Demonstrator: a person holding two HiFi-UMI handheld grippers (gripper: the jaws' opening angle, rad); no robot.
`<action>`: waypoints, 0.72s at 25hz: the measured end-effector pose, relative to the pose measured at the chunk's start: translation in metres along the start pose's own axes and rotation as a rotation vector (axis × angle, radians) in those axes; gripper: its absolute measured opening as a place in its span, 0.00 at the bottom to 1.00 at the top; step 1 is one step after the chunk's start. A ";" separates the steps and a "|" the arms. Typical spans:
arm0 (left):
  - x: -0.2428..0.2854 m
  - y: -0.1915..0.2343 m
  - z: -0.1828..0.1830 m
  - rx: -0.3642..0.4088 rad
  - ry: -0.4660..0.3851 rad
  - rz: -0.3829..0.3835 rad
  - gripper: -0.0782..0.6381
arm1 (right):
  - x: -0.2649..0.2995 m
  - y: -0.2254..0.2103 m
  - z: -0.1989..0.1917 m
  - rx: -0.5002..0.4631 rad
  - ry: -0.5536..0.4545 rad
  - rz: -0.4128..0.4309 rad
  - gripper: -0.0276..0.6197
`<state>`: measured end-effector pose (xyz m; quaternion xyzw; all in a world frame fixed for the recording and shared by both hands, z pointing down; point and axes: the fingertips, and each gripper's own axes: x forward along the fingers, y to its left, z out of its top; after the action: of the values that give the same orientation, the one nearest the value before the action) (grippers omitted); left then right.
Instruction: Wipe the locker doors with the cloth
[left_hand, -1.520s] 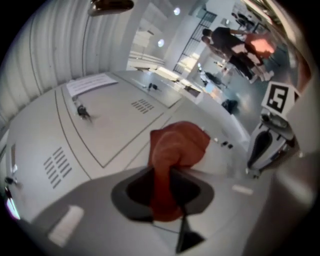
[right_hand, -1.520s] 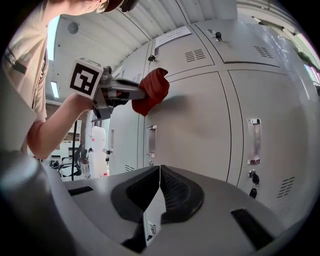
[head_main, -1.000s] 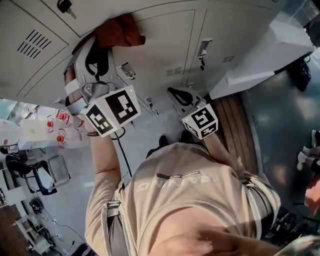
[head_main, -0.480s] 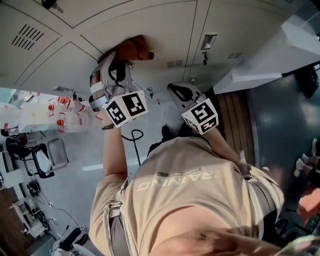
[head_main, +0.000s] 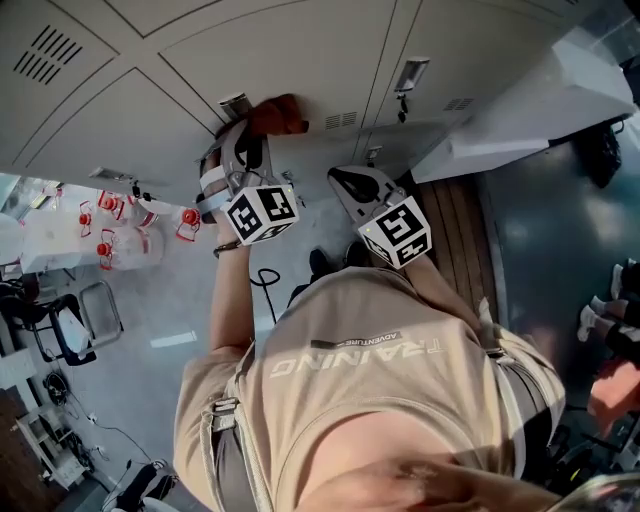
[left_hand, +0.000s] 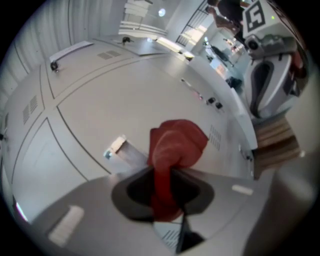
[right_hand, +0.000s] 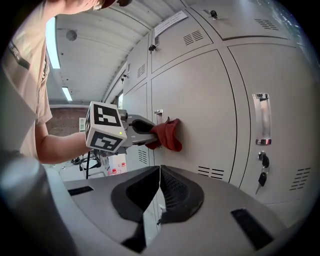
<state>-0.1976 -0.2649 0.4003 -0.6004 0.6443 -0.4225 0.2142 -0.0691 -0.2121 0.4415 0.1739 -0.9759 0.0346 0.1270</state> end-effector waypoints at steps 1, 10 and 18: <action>0.000 -0.003 -0.001 -0.012 -0.007 0.004 0.22 | -0.001 0.001 -0.001 -0.002 0.003 -0.003 0.07; 0.034 -0.098 -0.053 -0.046 0.120 -0.265 0.22 | -0.010 0.002 -0.006 -0.007 0.019 -0.022 0.07; 0.046 -0.150 -0.086 0.001 0.212 -0.392 0.22 | -0.014 0.005 -0.004 -0.001 0.005 -0.016 0.07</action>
<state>-0.1847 -0.2723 0.5782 -0.6662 0.5340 -0.5171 0.0593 -0.0576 -0.2023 0.4418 0.1818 -0.9742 0.0336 0.1297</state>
